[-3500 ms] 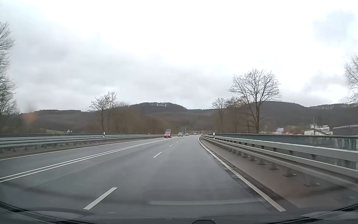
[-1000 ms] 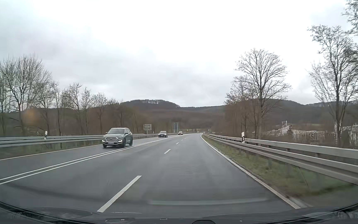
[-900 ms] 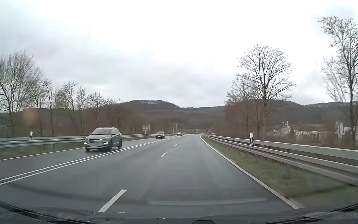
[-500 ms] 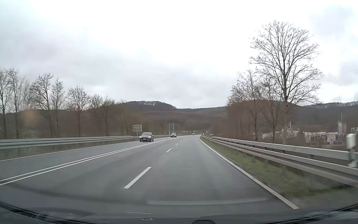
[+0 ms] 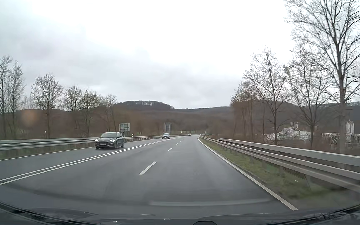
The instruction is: Follow the waypoints while adhering to traffic rules and regulations
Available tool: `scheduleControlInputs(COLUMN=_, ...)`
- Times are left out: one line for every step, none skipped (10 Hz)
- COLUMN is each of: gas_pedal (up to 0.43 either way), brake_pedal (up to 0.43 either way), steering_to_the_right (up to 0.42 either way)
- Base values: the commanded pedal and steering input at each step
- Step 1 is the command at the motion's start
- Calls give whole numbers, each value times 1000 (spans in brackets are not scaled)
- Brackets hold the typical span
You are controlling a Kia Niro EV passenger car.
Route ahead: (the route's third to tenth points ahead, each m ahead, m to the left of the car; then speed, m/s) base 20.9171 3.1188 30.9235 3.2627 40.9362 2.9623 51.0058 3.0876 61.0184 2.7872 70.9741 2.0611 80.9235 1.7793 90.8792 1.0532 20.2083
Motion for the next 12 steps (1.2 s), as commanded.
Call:
scheduleControlInputs(gas_pedal=449, brake_pedal=0, steering_to_the_right=4)
scheduleControlInputs(gas_pedal=449, brake_pedal=0, steering_to_the_right=4)
scheduleControlInputs(gas_pedal=449, brake_pedal=0, steering_to_the_right=4)
scheduleControlInputs(gas_pedal=441, brake_pedal=0, steering_to_the_right=4)
scheduleControlInputs(gas_pedal=441, brake_pedal=0, steering_to_the_right=4)
scheduleControlInputs(gas_pedal=441, brake_pedal=0, steering_to_the_right=4)
scheduleControlInputs(gas_pedal=441, brake_pedal=0, steering_to_the_right=4)
scheduleControlInputs(gas_pedal=441, brake_pedal=0, steering_to_the_right=4)
scheduleControlInputs(gas_pedal=441, brake_pedal=0, steering_to_the_right=4)
scheduleControlInputs(gas_pedal=441, brake_pedal=0, steering_to_the_right=4)
scheduleControlInputs(gas_pedal=441, brake_pedal=0, steering_to_the_right=2)
scheduleControlInputs(gas_pedal=441, brake_pedal=0, steering_to_the_right=0)
